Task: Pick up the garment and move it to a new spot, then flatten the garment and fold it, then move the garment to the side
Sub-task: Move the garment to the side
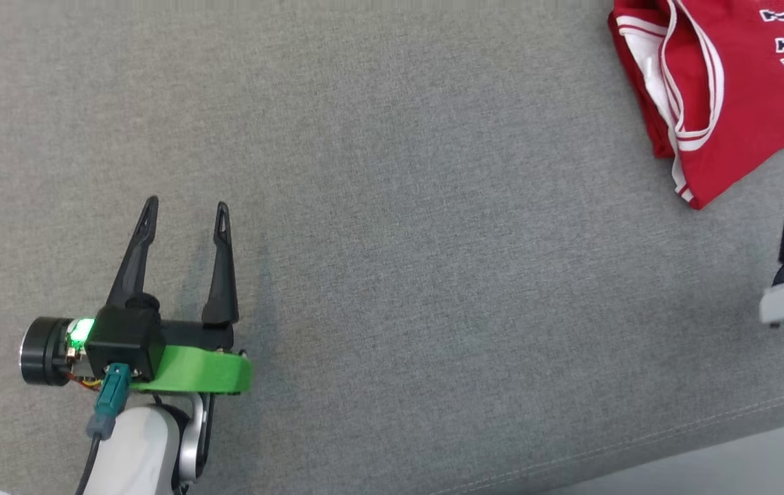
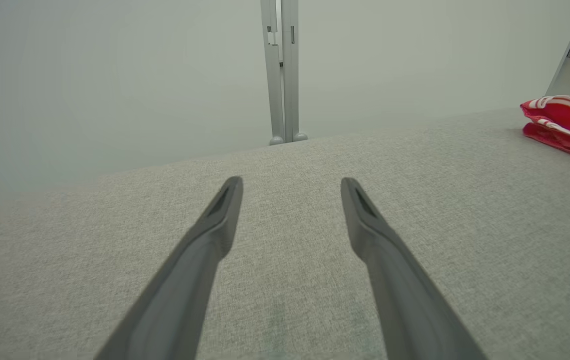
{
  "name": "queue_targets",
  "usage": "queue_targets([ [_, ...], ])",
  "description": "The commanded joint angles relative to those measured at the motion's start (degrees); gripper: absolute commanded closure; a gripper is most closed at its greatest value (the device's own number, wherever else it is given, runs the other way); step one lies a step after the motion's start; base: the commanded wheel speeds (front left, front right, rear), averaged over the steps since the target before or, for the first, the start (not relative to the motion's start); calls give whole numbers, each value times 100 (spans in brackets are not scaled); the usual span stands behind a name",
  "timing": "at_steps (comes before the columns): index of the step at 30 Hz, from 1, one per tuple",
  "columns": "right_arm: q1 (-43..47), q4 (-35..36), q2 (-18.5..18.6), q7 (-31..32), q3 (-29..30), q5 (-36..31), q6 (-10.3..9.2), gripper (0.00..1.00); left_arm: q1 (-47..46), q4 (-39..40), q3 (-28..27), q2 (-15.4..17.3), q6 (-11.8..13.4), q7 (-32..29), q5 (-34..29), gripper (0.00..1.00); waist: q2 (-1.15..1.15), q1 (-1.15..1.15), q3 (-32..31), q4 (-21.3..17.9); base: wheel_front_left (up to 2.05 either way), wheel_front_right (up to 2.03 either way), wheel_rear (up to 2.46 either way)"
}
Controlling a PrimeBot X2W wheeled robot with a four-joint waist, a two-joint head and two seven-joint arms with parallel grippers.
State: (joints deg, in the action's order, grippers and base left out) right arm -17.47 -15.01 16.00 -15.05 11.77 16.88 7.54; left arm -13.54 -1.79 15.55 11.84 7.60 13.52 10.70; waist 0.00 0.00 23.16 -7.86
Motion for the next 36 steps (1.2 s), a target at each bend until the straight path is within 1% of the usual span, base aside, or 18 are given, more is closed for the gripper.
queue_targets([
  [1, 282, 178, -131, -14, -33, -39, -11, 0, 160, -37, -20, -6, 36, 28, 84, 0, 0, 0, -587, -17, 0, 0, 0],
  [5, 926, 601, -463, -14, -220, -116, -11, 0, 438, -140, -56, -48, 91, 53, 185, 0, 0, 0, -936, 132, 0, 0, 0],
  [12, 1689, 1153, -751, 116, -441, -290, -10, 0, 874, -323, -116, -76, 154, 79, 341, 0, 0, 0, -1480, 504, 0, 0, 0],
  [16, 1917, 1458, -836, 327, -655, -377, -11, 0, 1106, -442, -169, -67, 176, 108, 445, 0, 0, 0, -1763, 698, 0, 0, 0],
  [22, 2191, 1762, -840, 603, -784, -431, -11, 0, 1409, -555, -205, -14, 219, 115, 497, 0, 0, 0, -2107, 892, 0, 0, 0],
  [27, 2368, 1986, -876, 784, -871, -460, -11, 0, 1614, -613, -227, 6, 244, 120, 561, 0, 0, 0, -2273, 963, 0, 0, 0],
  [36, 2558, 2196, -883, 942, -862, -481, -10, 0, 1718, -670, -181, 27, 244, 128, 582, 0, 0, 0, -2345, 989, 0, 0, 0],
])
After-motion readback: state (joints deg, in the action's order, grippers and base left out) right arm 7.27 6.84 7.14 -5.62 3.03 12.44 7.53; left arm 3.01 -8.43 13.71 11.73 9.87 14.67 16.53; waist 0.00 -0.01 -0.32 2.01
